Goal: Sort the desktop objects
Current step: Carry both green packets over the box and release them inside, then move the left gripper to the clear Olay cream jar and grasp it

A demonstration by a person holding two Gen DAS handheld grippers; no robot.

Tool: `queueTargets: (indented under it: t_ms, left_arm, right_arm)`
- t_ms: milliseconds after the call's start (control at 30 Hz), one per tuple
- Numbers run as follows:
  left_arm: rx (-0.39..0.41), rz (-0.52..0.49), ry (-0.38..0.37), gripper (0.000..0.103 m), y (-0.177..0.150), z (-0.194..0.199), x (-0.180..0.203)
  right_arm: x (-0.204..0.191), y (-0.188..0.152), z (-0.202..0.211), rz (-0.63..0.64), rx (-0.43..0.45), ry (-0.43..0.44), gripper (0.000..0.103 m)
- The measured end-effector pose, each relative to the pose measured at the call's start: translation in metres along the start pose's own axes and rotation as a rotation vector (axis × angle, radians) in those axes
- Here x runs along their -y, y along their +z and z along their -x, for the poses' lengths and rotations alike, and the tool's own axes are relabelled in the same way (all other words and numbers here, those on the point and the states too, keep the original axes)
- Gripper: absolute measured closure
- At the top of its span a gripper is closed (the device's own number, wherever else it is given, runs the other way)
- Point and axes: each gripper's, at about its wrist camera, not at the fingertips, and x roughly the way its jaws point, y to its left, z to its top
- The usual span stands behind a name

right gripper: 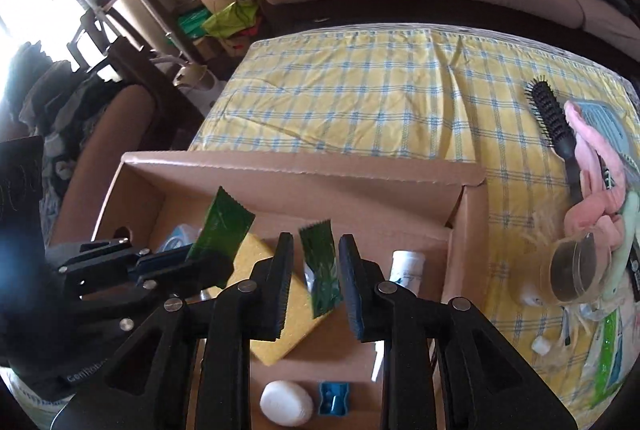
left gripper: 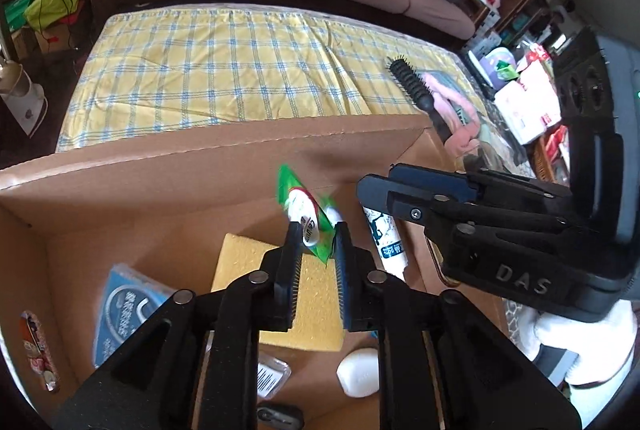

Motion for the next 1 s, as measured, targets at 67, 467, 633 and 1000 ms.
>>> queueTargets:
  t_ms: [67,467,633,1000]
  left_arm:
    - [-0.011,-0.002,0.02,0.081,0.004,-0.01,0.002]
    - [0.086,-0.064,0.033,0.062,-0.017,0.057,0.01]
    - [0.138,-0.143,-0.032,0.037,-0.037,0.082,0.058]
    - [0.156,-0.236,-0.153,0.0,-0.042,0.055,0.168]
  right_arm:
    - [0.006,0.001,0.004,-0.021,0.02,0.003,0.062]
    - [0.029,-0.028,0.096,0.016,0.166,0.0,0.062]
    - [0.063,-0.06,0.155,-0.013,0.253,-0.074,0.062]
    - [0.156,-0.139,0.225,-0.173,0.378,-0.197,0.002]
